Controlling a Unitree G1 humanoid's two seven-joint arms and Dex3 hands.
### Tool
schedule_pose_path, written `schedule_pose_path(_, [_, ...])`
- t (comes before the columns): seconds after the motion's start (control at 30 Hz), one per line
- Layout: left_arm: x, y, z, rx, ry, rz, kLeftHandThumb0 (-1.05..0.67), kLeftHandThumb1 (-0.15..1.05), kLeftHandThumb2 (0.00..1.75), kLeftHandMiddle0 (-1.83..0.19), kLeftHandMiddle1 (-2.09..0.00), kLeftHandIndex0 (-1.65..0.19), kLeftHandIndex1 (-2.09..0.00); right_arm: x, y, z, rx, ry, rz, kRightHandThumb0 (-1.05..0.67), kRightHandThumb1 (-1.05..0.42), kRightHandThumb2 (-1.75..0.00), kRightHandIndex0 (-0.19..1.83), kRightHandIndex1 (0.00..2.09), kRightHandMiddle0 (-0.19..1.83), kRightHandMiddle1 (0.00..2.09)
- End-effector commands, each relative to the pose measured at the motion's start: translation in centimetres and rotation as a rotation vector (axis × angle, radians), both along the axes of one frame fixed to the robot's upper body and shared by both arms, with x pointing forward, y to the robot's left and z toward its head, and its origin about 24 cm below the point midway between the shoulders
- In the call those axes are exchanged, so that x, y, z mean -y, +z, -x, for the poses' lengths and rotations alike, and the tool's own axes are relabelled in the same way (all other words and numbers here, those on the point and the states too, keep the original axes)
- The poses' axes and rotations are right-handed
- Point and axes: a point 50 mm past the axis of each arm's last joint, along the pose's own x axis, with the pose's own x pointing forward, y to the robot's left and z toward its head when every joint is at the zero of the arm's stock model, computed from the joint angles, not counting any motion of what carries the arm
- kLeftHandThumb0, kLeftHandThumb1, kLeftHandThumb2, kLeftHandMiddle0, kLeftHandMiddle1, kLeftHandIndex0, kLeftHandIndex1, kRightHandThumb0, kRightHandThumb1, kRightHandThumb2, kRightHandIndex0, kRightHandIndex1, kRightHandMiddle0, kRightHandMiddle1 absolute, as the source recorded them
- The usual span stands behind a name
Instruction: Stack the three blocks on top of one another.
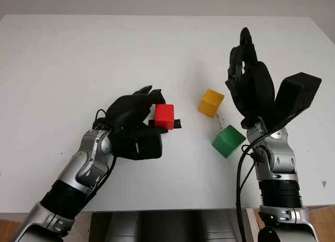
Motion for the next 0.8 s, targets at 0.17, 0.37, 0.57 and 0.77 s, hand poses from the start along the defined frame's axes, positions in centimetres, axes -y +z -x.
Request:
schedule_pose_path(0.17, [0.3,-0.4,0.8,-0.088,-0.050,-0.001,-0.77,1.04,0.12,0.19,0.00,0.10,-0.09,0.1,0.5,0.2,0.027,0.003,0.004,-0.66,-1.05,-0.73,-0.19,0.00,-0.19,0.00])
schedule_pose_path(0.37, [0.1,0.3,1.3,-0.120,-0.055,0.025,-0.82,0.99,0.07,0.19,0.00,0.19,0.00,0.2,0.5,0.2,0.021,0.005,0.003,-0.65,-1.05,-0.73,-0.19,0.00,-0.19,0.00])
schedule_pose_path(0.57, [-0.7,1.4,2.3,-0.114,-0.050,0.108,-0.89,0.99,0.06,0.19,0.00,0.19,0.00,0.3,0.6,0.1,0.029,0.012,0.011,-0.66,-1.05,-0.73,-0.19,0.00,-0.19,0.00])
schedule_pose_path(0.77, [-2.4,2.8,3.3,-0.027,-0.005,0.203,-1.00,1.04,0.12,0.19,0.00,0.19,0.00,0.5,0.8,0.1,0.033,0.006,0.021,-0.67,-1.05,-0.73,-0.19,0.00,-0.19,0.00])
